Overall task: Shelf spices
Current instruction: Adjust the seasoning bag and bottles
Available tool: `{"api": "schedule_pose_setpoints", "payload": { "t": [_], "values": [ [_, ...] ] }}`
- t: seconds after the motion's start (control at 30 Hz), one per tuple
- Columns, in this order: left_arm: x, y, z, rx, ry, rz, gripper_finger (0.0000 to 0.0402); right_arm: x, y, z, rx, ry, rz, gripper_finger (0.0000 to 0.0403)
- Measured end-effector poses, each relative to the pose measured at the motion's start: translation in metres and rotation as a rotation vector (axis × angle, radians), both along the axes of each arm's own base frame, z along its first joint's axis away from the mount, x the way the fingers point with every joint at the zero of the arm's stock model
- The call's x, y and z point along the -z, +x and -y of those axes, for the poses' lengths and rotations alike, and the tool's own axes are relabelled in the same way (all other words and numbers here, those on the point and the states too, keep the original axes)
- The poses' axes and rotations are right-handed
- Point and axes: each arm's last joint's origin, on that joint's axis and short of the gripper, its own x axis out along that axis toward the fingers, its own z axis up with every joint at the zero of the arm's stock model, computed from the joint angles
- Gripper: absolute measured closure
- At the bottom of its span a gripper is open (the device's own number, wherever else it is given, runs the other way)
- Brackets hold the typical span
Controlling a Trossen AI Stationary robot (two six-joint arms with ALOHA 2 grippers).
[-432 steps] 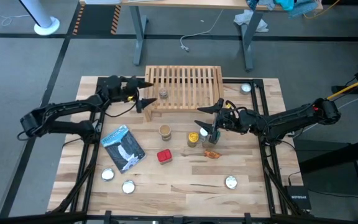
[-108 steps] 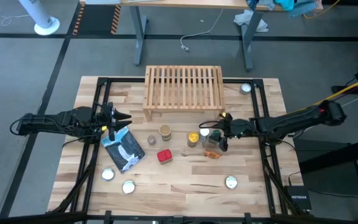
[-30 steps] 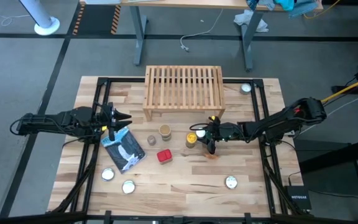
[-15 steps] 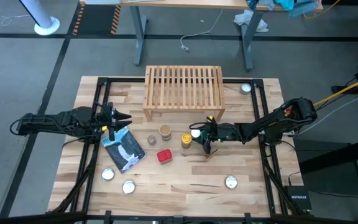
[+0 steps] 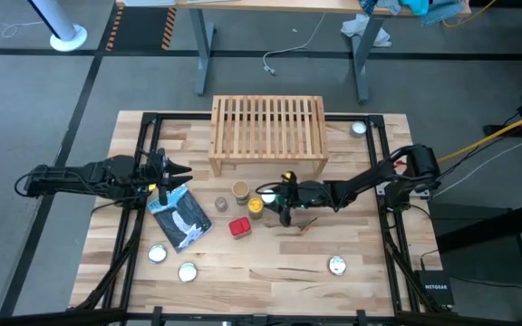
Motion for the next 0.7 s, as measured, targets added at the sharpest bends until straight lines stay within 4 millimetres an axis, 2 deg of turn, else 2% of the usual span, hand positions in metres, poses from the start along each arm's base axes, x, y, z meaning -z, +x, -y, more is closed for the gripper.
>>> {"api": "schedule_pose_setpoints", "payload": {
  "t": [0.37,0.7],
  "values": [
    [0.0,0.0,0.0,0.004,0.022,-0.005,0.0271,-0.001,0.029,-0.003,-0.006,-0.009,0.017,0.0134],
    [0.0,0.0,0.0,0.005,0.027,-0.007,0.0271,-0.009,0.04,-0.004,-0.026,-0.051,0.042,0.0134]
  ]
}}
